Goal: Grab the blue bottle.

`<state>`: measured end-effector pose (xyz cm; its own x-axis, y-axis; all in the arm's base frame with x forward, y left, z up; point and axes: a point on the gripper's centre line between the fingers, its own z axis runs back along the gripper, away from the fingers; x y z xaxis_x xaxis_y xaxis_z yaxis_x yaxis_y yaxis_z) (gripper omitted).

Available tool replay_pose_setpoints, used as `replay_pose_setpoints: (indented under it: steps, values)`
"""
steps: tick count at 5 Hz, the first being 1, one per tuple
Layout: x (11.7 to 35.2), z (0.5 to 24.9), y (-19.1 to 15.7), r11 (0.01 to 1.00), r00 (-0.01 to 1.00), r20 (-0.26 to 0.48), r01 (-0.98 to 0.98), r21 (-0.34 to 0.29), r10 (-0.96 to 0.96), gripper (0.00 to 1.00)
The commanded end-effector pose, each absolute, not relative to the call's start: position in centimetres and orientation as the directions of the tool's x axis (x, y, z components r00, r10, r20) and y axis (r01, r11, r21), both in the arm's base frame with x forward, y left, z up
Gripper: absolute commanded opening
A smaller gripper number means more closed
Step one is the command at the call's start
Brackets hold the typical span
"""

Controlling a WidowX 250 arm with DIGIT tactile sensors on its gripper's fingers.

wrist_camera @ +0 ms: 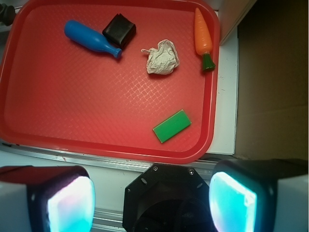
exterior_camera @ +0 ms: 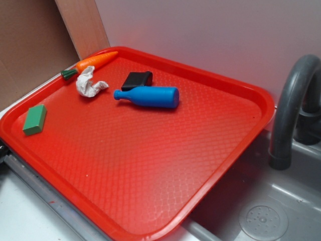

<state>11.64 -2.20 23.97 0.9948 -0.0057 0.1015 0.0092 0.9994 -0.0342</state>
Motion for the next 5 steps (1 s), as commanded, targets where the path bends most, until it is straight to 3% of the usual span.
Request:
replay_pose_setpoints:
  steps: [1, 3, 4, 5]
  values:
    - [11.6, 24.0, -2.2, 0.999, 0.995, 0.102, 0.009, -0.034, -0.006, 1.00]
    - [16.5, 23.5, -3.0, 0.981, 0.962, 0.196, 0.195, -0.006, -0.190, 1.00]
    - [19.2, 22.7, -4.4, 0.915, 0.886, 0.235, 0.401, 0.046, -0.400, 1.00]
    - [21.2, 21.4, -6.3, 0.799, 0.760, 0.280, 0.599, 0.047, -0.586, 1.00]
